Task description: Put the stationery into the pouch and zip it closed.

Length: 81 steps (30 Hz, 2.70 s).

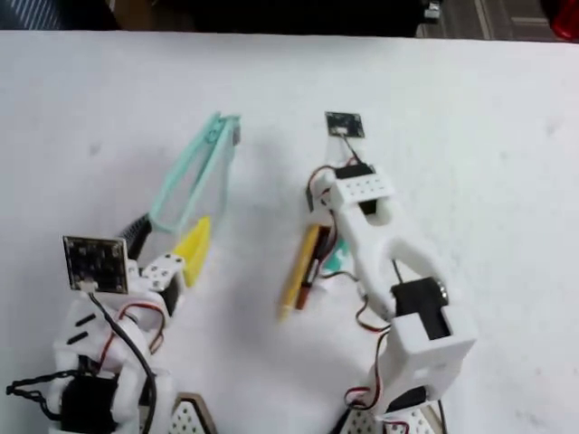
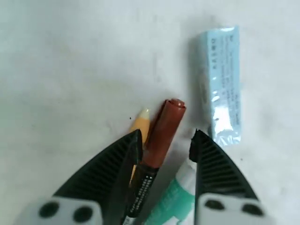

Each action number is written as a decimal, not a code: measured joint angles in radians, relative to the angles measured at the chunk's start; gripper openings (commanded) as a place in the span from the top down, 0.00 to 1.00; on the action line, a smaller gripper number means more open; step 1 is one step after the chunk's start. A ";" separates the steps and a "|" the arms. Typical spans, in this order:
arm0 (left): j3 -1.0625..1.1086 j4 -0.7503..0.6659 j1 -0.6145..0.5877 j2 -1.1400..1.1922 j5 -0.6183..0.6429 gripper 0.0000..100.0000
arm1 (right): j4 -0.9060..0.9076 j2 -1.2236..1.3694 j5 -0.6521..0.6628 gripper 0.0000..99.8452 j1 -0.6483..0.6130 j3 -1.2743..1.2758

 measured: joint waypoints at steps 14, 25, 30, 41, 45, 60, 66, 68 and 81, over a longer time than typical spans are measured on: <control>0.000 0.000 0.000 0.000 0.000 0.73 | -0.054 0.005 0.002 0.90 0.002 0.002; 0.000 0.000 0.000 0.000 0.000 0.73 | 0.018 0.107 0.002 0.90 0.006 -0.112; 0.000 0.000 0.000 0.000 0.000 0.73 | 0.112 0.175 0.002 0.96 0.006 -0.218; 0.000 0.000 0.000 0.000 0.000 0.73 | 0.115 0.186 0.002 0.98 0.008 -0.229; 0.000 0.000 0.000 0.000 0.000 0.73 | 0.115 0.186 0.003 0.98 0.008 -0.229; 0.000 0.000 0.000 0.000 0.000 0.73 | 0.124 0.186 0.003 0.98 0.008 -0.235; 0.000 0.000 0.000 0.000 0.000 0.76 | 0.130 0.169 0.003 0.98 0.006 -0.235; 0.000 0.000 0.000 0.000 0.000 0.77 | 0.155 0.140 0.002 0.98 0.006 -0.233; 0.000 0.000 0.000 0.000 0.000 0.77 | 0.213 -0.339 0.000 0.98 -0.003 -0.232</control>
